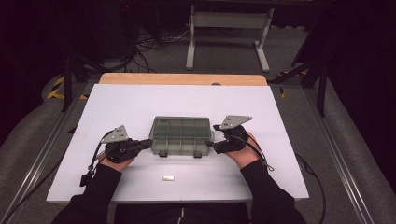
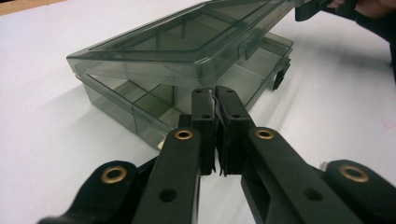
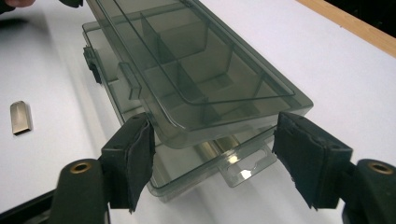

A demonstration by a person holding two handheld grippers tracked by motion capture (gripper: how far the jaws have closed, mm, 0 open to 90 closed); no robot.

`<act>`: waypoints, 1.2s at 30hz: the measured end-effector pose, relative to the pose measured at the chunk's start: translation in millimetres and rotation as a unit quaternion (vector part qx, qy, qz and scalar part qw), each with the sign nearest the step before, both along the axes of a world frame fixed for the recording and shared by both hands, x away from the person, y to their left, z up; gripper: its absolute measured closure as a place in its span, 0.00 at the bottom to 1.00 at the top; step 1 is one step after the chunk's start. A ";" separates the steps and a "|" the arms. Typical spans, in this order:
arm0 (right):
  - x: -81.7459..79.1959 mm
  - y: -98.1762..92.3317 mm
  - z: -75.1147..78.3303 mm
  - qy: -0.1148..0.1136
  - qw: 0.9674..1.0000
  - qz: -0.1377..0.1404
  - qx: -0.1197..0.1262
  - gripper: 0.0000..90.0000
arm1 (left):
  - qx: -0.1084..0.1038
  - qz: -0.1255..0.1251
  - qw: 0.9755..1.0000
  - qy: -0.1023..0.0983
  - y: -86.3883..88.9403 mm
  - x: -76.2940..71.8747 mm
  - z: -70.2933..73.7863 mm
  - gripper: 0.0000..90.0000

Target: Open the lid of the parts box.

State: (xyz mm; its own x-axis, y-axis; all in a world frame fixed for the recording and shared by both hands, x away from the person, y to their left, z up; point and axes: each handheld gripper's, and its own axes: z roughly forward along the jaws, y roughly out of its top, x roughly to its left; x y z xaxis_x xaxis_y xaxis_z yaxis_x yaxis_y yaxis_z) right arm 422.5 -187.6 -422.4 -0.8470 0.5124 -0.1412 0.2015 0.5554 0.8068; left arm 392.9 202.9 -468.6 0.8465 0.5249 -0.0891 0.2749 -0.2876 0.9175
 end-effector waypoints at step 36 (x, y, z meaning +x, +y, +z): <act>51.2 5.4 51.5 -0.011 1.000 0.016 0.000 0.55 | -0.012 0.024 1.000 -0.014 18.4 -13.6 1.8 0.36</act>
